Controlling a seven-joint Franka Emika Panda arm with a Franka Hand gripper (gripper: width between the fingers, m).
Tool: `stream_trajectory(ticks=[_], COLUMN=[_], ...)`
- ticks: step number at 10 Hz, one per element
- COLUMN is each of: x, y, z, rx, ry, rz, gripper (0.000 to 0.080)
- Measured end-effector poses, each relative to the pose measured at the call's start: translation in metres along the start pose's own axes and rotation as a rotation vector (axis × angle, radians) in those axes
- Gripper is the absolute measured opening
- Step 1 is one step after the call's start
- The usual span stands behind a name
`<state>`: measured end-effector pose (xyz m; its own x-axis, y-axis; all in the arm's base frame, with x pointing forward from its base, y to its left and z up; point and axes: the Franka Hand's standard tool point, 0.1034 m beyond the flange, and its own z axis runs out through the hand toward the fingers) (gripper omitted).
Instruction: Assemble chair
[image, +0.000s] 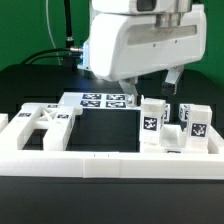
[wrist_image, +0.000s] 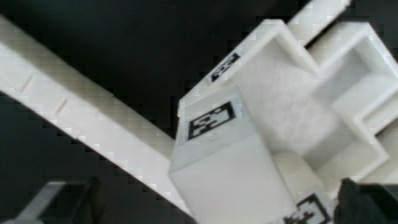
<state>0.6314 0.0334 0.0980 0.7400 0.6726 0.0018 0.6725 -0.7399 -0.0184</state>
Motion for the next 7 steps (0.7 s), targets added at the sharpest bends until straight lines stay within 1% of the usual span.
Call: stream_trajectory(ticks=[2,4,7], x=[0.0023,-0.0006,-0.0019], y=[0.0034,0.0075,0.0053], z=[0.0023,0.003,0.008], rx=[-0.022,-0.038,-0.032], ry=[0.004,-0.015,-0.02], rz=[-0.159,-0.358,-0.324], gripper=[0.0649,0.0649,0.0649])
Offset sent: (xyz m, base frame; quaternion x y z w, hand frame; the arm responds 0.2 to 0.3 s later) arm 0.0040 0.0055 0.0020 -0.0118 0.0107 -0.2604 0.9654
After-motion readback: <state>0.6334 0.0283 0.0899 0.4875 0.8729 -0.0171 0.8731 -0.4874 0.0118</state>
